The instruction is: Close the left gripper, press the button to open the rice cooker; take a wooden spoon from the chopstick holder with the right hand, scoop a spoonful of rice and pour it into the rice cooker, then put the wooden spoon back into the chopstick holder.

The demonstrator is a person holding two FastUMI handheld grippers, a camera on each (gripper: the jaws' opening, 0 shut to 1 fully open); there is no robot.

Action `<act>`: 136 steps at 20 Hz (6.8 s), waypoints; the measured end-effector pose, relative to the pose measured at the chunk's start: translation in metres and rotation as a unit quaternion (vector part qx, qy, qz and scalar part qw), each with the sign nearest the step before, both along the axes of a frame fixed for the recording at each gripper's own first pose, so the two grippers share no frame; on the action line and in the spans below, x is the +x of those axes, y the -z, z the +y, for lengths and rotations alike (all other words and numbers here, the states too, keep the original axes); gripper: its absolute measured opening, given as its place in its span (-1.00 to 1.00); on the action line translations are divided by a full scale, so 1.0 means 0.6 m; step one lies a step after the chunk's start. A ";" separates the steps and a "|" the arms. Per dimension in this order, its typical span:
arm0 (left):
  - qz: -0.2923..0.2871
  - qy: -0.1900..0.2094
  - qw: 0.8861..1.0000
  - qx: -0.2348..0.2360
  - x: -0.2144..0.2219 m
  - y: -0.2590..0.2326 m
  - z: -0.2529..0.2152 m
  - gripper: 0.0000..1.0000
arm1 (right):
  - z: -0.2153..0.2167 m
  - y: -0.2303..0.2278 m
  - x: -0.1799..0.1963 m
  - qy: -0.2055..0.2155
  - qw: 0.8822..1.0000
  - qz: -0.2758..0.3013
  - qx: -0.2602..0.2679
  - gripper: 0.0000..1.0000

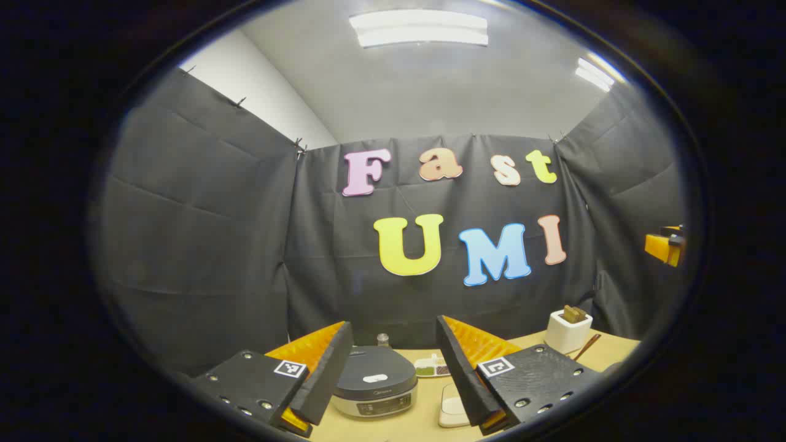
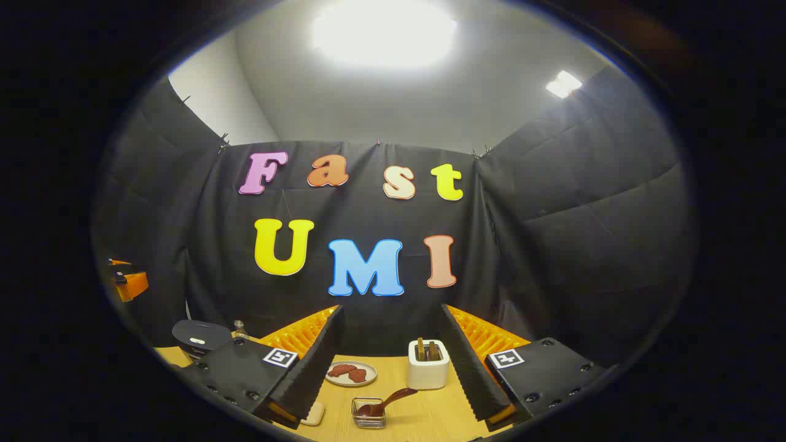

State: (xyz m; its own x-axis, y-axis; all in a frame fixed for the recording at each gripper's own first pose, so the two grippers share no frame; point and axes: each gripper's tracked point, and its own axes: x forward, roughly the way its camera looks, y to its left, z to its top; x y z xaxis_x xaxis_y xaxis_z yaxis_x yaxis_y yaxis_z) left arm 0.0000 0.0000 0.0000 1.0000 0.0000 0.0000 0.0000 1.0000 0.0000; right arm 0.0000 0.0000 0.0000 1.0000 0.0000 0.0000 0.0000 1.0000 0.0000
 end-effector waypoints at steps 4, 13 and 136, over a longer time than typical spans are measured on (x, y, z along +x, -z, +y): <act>0.000 -0.003 1.000 0.000 -0.002 -0.001 0.001 0.71 | -0.005 -0.001 0.001 0.001 1.000 -0.004 -0.004 0.94; 0.003 0.000 1.000 0.004 -0.009 0.000 -0.015 0.71 | -0.020 -0.002 0.002 0.008 1.000 -0.009 0.011 0.93; 0.044 -0.090 0.995 0.016 0.129 0.108 0.185 0.52 | -0.019 0.527 0.194 0.010 0.928 0.316 0.197 0.96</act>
State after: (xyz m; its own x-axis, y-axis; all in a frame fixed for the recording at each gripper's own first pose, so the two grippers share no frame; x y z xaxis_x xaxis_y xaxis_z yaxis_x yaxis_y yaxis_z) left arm 0.0776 0.1112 -0.0651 0.9799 0.1809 -0.0838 -0.1781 0.9832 0.0398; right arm 0.1162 -0.0113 -0.3160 0.7999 0.1059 -0.5907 0.1437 0.9219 0.3599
